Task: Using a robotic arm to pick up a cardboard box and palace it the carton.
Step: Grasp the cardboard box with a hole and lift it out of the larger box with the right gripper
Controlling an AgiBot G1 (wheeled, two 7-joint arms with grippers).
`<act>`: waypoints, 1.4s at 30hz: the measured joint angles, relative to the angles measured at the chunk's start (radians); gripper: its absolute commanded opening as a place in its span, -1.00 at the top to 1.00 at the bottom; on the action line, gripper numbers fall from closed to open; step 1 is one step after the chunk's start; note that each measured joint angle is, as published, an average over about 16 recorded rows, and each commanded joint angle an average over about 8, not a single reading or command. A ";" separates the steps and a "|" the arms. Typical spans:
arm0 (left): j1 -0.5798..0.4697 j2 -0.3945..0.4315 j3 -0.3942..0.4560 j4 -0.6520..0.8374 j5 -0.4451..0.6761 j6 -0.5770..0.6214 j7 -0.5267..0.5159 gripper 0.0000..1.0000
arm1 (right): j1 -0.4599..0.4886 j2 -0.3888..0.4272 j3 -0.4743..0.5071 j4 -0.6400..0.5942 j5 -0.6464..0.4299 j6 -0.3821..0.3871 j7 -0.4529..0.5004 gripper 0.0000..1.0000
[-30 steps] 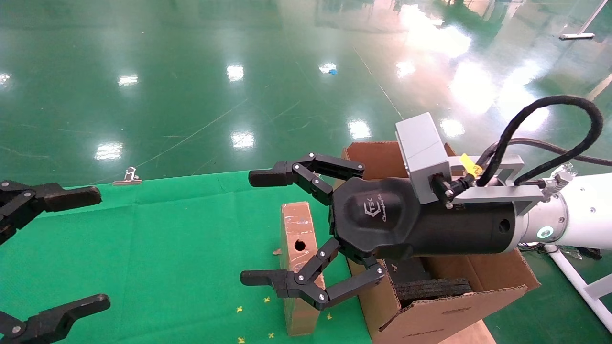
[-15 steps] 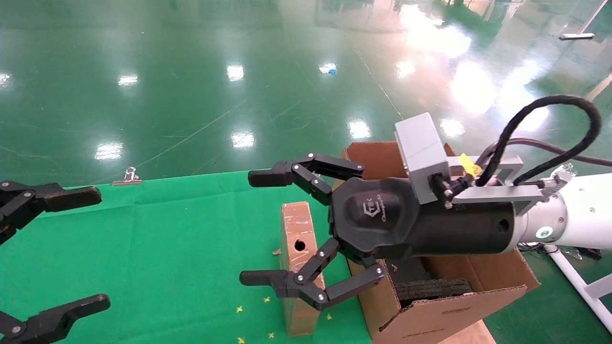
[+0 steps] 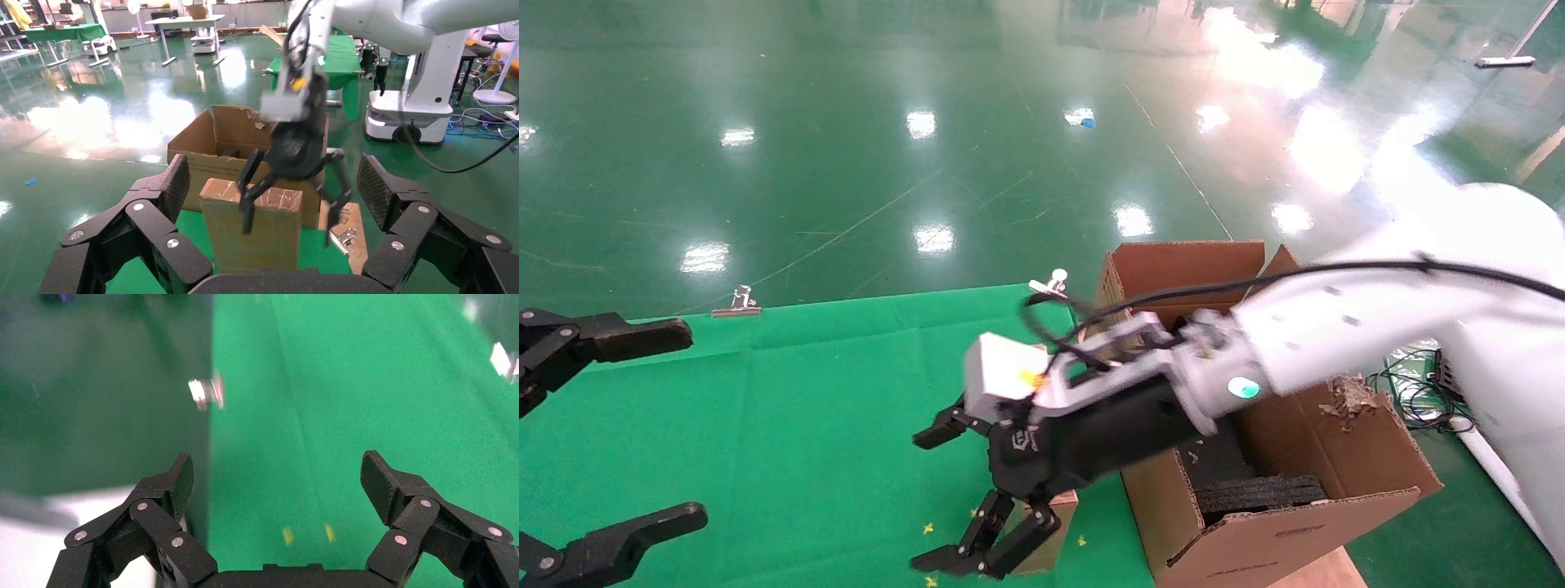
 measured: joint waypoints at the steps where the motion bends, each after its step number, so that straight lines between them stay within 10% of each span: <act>1: 0.000 0.000 0.000 0.000 0.000 0.000 0.000 -1.00 | 0.033 -0.015 -0.026 -0.005 -0.035 -0.005 0.019 -1.00; 19: 0.000 -0.001 0.001 0.000 -0.001 -0.001 0.001 -1.00 | 0.558 -0.150 -0.583 0.016 -0.266 -0.033 0.257 -1.00; 31: -0.001 -0.001 0.002 0.000 -0.002 -0.001 0.001 -1.00 | 0.661 -0.195 -0.777 -0.022 -0.227 -0.012 0.349 -1.00; 42: -0.001 -0.001 0.003 0.000 -0.002 -0.001 0.002 -1.00 | 0.693 -0.245 -0.833 -0.333 -0.104 -0.021 0.629 -1.00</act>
